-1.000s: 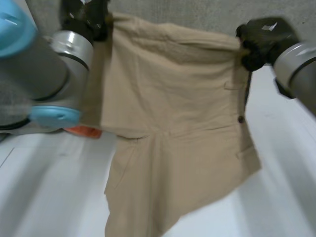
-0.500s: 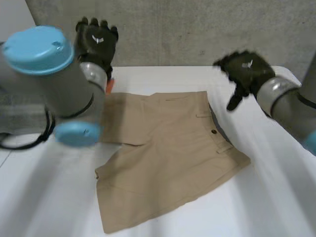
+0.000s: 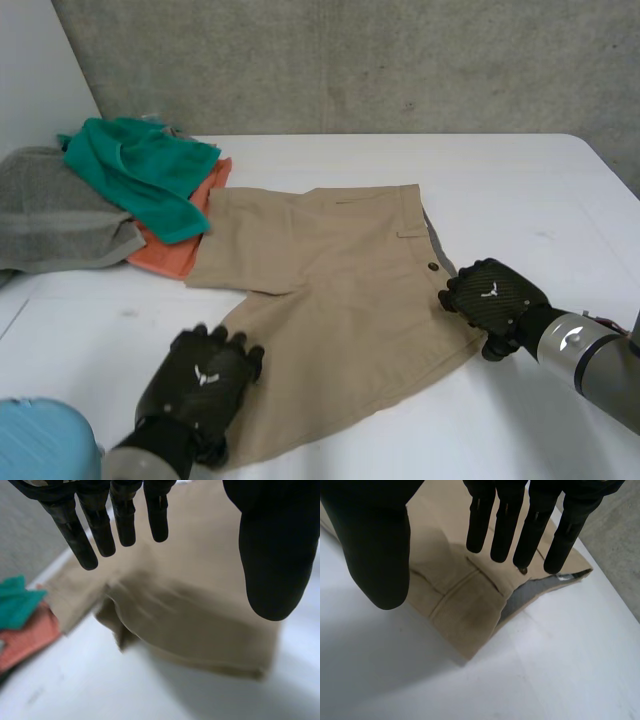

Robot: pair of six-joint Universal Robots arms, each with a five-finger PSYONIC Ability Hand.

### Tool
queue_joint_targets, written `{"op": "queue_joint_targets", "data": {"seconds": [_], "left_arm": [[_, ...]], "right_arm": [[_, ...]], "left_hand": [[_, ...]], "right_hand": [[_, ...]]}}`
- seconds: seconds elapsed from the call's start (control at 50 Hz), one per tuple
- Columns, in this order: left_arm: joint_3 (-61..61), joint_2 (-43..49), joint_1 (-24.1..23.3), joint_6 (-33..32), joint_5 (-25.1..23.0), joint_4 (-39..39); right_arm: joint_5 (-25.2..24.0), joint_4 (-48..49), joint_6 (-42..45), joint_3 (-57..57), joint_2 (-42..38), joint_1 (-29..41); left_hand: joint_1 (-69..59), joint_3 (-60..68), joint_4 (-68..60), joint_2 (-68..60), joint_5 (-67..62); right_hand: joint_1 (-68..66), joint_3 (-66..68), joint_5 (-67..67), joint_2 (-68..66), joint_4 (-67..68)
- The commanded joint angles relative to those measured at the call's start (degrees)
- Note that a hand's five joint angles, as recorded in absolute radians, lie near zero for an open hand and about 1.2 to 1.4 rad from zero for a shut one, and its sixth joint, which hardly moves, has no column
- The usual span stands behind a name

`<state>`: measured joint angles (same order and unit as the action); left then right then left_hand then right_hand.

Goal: Fold the laundry.

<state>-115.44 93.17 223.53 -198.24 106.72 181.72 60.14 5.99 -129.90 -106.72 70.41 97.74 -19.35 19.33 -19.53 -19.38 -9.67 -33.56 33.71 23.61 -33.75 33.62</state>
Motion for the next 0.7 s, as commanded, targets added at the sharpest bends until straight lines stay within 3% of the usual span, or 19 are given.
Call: {"op": "queue_joint_targets", "data": {"seconds": [0.02,0.1,0.16,0.28,0.7], "left_arm": [[-3.5,0.3,-0.8,1.3,-0.5,0.6],[-4.4,1.0,-0.7,0.8,-1.0,2.3],[-4.9,1.2,-0.6,0.7,-1.1,4.1],[-4.9,2.1,-0.4,0.7,-1.1,6.3],[-3.0,8.2,-0.8,0.6,-1.3,6.6]], "right_arm": [[0.4,4.1,0.0,0.6,-4.6,-0.1],[0.8,4.3,0.0,1.0,-5.5,-0.1],[1.0,4.6,-0.4,1.3,-5.3,-0.2],[1.9,4.6,-0.7,1.3,-5.1,0.1],[4.7,4.5,-1.4,1.0,-4.8,0.0]], "left_hand": [[-3.3,3.3,-3.1,-3.3,-3.0],[-4.3,4.3,-4.1,-4.3,-4.0],[-10.7,10.7,-10.5,-10.6,-10.4],[-23.7,23.7,-23.5,-23.6,-23.3],[-21.6,21.7,-21.5,-21.6,-21.3]], "right_hand": [[-12.7,12.5,12.6,-12.5,12.6],[-22.2,22.1,22.2,-22.1,22.2],[-46.4,46.2,46.3,-46.2,46.3],[-46.4,46.3,46.4,-46.3,46.4],[-46.4,46.3,46.4,-46.3,46.4]]}}
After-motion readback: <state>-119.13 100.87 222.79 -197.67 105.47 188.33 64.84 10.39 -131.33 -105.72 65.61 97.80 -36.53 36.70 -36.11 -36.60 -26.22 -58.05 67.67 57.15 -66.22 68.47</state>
